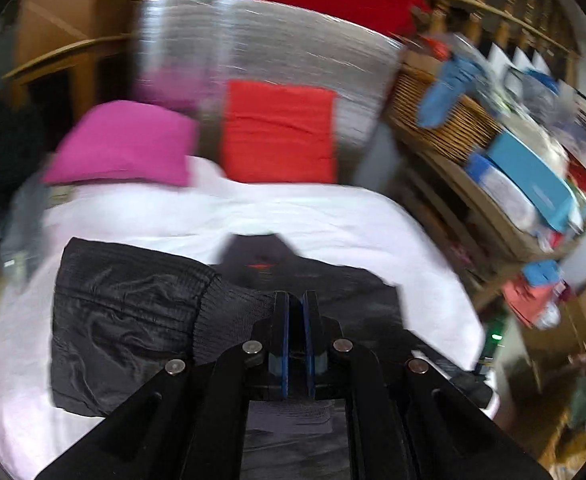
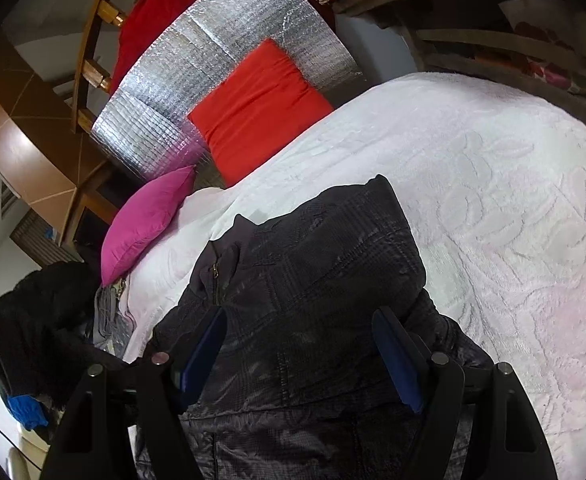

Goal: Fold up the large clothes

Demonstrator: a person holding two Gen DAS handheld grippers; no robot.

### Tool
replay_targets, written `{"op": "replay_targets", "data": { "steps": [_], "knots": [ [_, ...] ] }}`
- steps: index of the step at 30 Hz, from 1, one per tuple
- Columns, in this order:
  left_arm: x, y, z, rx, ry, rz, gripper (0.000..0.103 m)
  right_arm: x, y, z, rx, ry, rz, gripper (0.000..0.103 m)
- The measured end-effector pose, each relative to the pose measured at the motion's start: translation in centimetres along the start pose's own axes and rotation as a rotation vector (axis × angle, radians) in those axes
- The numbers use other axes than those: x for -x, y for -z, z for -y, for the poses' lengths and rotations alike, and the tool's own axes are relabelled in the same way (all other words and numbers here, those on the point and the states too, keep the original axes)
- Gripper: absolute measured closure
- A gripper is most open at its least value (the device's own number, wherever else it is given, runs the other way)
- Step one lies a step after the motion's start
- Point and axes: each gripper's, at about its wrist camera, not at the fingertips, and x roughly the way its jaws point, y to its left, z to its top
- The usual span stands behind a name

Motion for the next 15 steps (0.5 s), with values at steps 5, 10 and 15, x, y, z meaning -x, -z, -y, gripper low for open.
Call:
{"op": "replay_targets", "data": {
  "steps": [5,10,15],
  "knots": [
    [-3.8,-0.9,4.6,-0.025,0.208,-0.075,0.047,-0.1,-0.3,1.1,-0.037,-0.02,-0.023,0.025],
    [-0.3,-1.1,4.3,-0.033,0.303,0.093,0.02,-0.4,-0.8,2.8,-0.107,-0.074,-0.062,0.025],
    [-0.6,0.9,-1.9,0.007,0.016,0.149,0.02,-1.1,-0.9,3.5,-0.159,-0.176,-0.14,0.025]
  ]
}}
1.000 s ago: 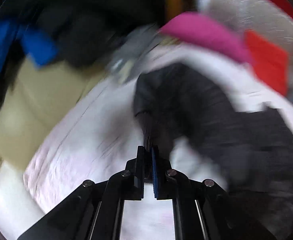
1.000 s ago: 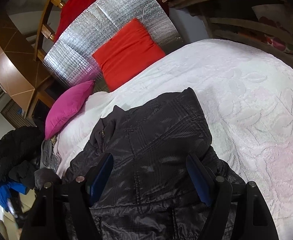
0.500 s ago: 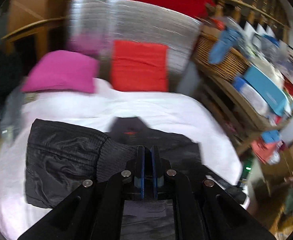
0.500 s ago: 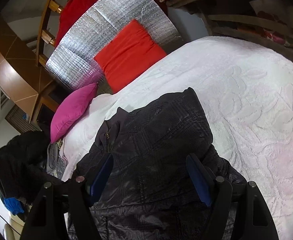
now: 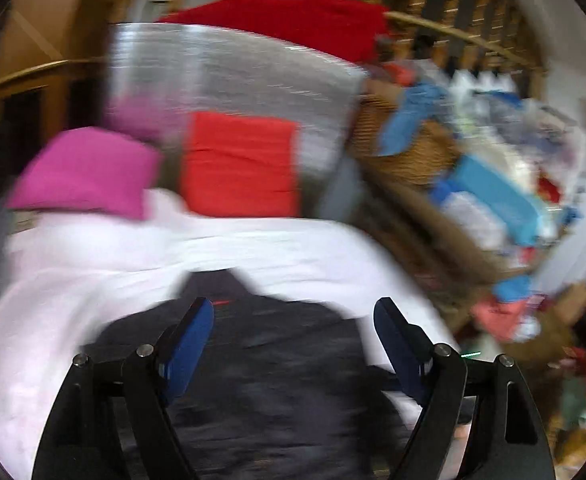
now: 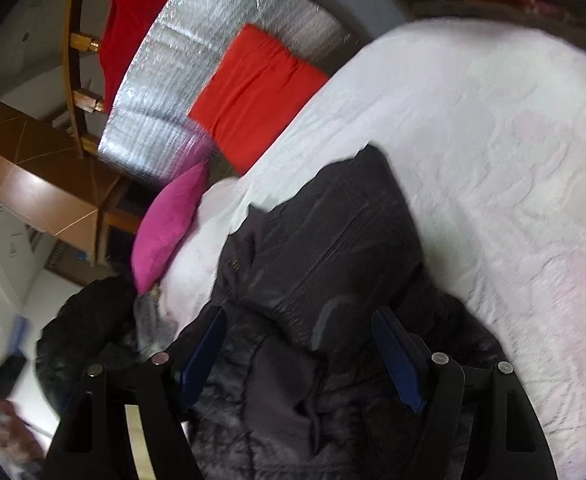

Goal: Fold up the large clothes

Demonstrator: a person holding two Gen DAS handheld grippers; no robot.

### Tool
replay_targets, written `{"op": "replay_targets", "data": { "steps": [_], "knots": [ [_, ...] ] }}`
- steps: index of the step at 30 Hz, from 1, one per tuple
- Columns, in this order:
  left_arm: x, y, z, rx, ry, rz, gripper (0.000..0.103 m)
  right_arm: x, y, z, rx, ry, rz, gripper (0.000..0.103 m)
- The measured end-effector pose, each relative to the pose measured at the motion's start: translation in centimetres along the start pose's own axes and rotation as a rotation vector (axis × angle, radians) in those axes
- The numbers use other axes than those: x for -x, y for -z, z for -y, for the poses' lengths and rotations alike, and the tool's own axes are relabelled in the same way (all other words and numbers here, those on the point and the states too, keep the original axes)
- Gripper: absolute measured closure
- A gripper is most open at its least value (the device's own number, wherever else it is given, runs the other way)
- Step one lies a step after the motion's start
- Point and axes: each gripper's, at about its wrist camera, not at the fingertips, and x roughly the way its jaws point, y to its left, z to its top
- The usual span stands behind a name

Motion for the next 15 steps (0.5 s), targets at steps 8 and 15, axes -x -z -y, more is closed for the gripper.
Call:
{"op": "replay_targets", "data": {
  "steps": [8,15],
  "knots": [
    [-5.3,9.9,-11.8,0.145,-0.362,-0.121,0.022,-3.0,1.8,-1.5,0.042,-0.052,-0.15,0.025],
    [-7.9,15.1,-15.7,0.31,-0.369,-0.11,0.062,-6.2,3.2,-2.5,0.12,0.109,-0.115,0.026]
  ]
}}
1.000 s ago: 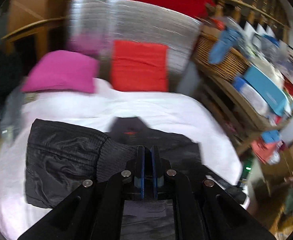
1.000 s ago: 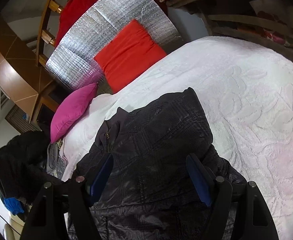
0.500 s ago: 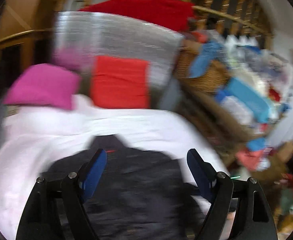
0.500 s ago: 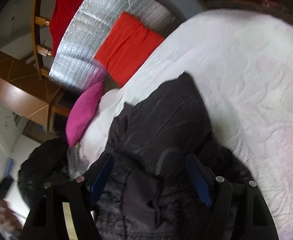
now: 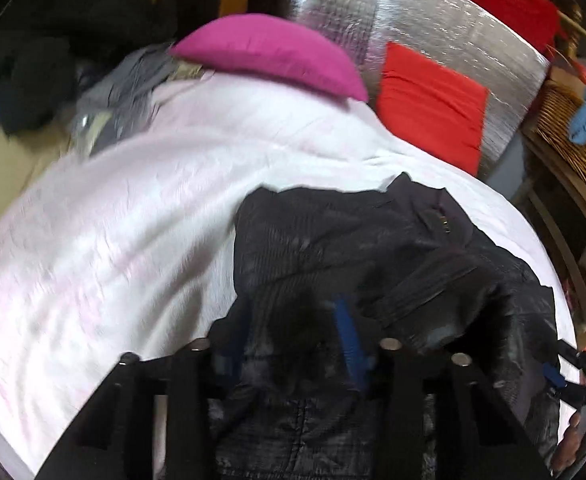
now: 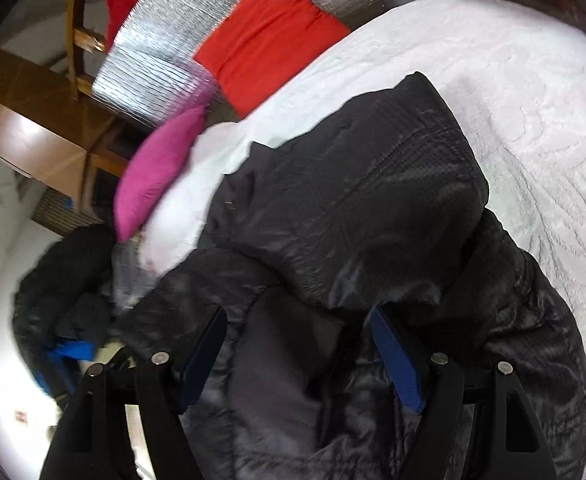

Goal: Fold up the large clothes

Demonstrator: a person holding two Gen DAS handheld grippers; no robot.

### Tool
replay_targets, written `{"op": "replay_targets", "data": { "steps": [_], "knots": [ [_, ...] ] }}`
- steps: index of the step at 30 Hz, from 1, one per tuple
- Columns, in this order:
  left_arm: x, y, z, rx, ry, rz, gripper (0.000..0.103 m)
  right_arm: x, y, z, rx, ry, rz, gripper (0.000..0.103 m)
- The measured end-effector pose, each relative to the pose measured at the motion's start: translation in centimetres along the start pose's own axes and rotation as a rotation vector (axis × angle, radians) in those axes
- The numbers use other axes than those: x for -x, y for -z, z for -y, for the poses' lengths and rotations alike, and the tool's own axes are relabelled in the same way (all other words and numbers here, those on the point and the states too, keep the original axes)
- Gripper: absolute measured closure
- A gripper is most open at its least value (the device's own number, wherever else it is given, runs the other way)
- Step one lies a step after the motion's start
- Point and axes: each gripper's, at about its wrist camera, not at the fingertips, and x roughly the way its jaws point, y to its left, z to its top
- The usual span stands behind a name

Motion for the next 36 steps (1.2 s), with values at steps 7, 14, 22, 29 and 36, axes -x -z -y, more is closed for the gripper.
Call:
{"op": "replay_targets", "data": {
  "steps": [7,14,22,29,36],
  "knots": [
    [-2.0,1.6,0.8,-0.048,0.032,-0.047,0.062,-2.6,2.0,-3.0,0.174,0.087,-0.067,0.064],
    [-3.0,2.7,2.1,-0.157,-0.007,-0.094,0.062,-1.8,3.2,-4.6,0.279,0.164,0.036,0.083],
    [-2.4,2.8,2.1,-0.17,0.008,-0.086,0.062,2.7,1.2,-6.2,0.362,0.275,0.323,0.087],
    [-2.5,2.9,2.9,-0.224,0.008,-0.096,0.053,0.4,-3.0,-0.7,0.133,0.237,0.168,0.084],
    [-2.3,2.5,2.4,-0.188,0.021,-0.089,0.046,0.8,-3.7,3.2,-0.087,-0.031,0.09,0.017]
  ]
}}
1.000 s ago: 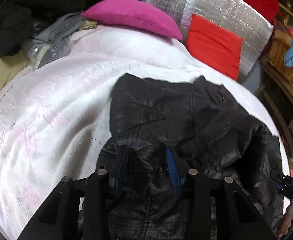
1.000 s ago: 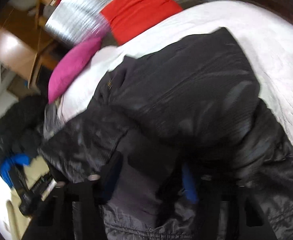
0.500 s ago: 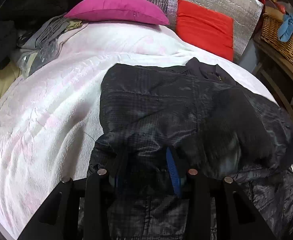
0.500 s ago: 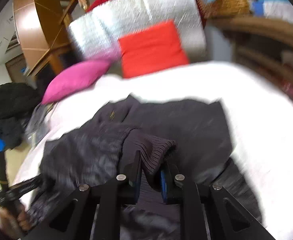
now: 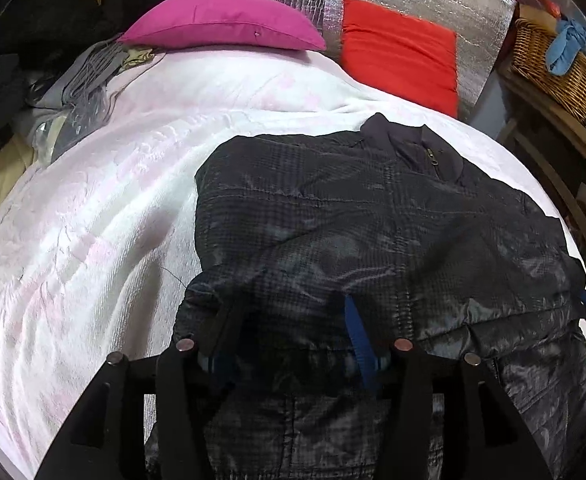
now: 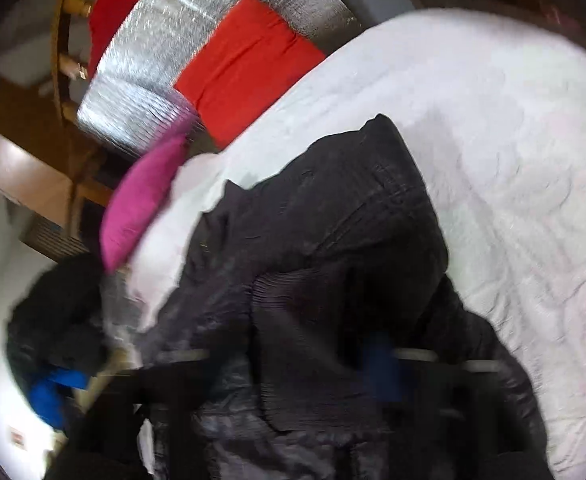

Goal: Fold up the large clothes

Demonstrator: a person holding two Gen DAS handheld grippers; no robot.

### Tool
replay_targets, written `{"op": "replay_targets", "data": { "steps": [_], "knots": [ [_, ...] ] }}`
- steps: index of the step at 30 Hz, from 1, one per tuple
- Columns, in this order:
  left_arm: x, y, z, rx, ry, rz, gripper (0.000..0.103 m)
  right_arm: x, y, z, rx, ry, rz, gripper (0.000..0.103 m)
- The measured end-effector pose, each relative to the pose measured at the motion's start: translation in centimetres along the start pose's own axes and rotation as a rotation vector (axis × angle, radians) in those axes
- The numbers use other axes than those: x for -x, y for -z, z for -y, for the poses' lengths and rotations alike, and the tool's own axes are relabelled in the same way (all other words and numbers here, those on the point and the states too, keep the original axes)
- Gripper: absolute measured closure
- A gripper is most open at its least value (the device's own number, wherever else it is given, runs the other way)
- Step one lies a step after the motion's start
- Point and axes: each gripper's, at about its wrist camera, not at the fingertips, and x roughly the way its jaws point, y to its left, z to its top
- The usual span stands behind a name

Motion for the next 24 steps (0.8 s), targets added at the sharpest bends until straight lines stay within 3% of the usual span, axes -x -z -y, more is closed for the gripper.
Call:
{"op": "replay_targets", "data": {
  "steps": [2,4,5,6,8,11,14,19,21,23,24],
  "knots": [
    [0.1,0.0,0.4,-0.014,-0.01,0.007,0.034,-0.1,0.1,-0.1,-0.009,-0.019,0.011,0.017],
    [0.2,0.1,0.6,-0.029,-0.034,0.017,0.029,-0.8,0.3,-0.5,0.019,0.008,-0.024,0.022],
    [0.2,0.2,0.7,-0.035,-0.048,0.018,0.028,-1.1,0.6,-0.8,0.047,0.033,-0.036,0.034],
    [0.1,0.1,0.7,-0.037,-0.056,0.018,0.028,-1.3,1.0,-1.4,0.096,0.081,-0.044,0.053],
    [0.0,0.0,0.5,-0.03,-0.058,0.023,0.028,-1.4,1.7,-2.3,0.188,0.168,-0.055,0.075],
    [-0.1,-0.1,0.4,-0.029,-0.052,0.032,0.03,-1.1,2.5,-4.4,0.297,0.252,-0.014,0.09],
    [0.1,-0.4,0.6,-0.046,-0.051,0.05,0.046,1.2,2.5,-7.0,0.397,0.31,0.125,0.094],
    [0.5,-1.2,1.5,-0.082,-0.026,0.1,0.046,2.6,0.0,-7.3,0.377,0.329,0.26,0.094],
    [-0.1,-1.3,1.9,-0.1,-0.045,0.09,0.033,1.6,-1.2,-5.8,0.34,0.377,0.245,0.096],
    [-0.9,-1.3,2.2,-0.109,-0.063,0.074,0.032,0.0,-2.0,-3.5,0.284,0.423,0.199,0.096],
    [-1.5,-1.3,2.3,-0.114,-0.074,0.049,0.029,-0.8,-2.2,-2.2,0.252,0.42,0.136,0.096]
  ]
}}
